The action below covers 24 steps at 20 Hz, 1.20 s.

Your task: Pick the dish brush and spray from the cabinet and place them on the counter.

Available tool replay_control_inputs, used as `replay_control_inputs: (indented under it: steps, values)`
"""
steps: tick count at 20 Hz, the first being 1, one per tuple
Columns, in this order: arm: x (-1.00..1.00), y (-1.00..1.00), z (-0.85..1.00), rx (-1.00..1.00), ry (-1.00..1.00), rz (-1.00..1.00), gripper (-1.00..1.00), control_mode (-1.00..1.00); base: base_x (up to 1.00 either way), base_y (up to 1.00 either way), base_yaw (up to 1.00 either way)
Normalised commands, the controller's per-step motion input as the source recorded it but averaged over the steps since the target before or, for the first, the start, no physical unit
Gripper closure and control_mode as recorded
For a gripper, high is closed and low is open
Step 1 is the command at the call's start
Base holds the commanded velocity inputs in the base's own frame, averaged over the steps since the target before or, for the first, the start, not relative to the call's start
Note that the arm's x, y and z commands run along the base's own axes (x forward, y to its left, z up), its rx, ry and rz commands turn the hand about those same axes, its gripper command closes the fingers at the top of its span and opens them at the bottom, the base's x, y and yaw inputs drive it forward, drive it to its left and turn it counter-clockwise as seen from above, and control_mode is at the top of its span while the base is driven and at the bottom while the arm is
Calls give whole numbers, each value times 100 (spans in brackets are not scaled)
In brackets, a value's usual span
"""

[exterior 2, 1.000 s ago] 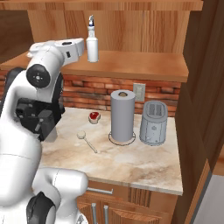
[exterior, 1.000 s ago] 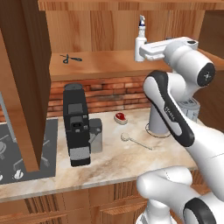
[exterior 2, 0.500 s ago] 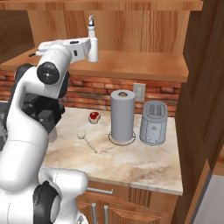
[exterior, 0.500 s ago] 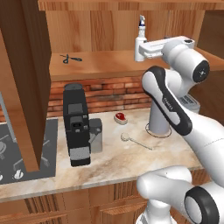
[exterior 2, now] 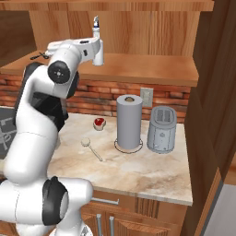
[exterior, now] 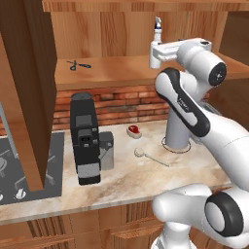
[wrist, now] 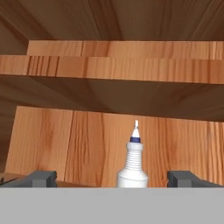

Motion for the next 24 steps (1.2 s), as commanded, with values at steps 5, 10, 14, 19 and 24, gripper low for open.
replay_control_inputs:
  steps: [5, 10, 14, 19, 24]
  values:
    - [33, -3, -3, 0, 0, 0, -100, -100, 0, 0, 0]
    - [31, -5, -4, 0, 0, 0, -100, -100, 0, 0, 0]
    - [29, -7, -4, 0, 0, 0, -100, -100, 0, 0, 0]
    - [30, -4, -4, 0, 0, 0, -100, -100, 0, 0, 0]
    - [31, -1, -2, 0, 0, 0, -100, -100, 0, 0, 0]
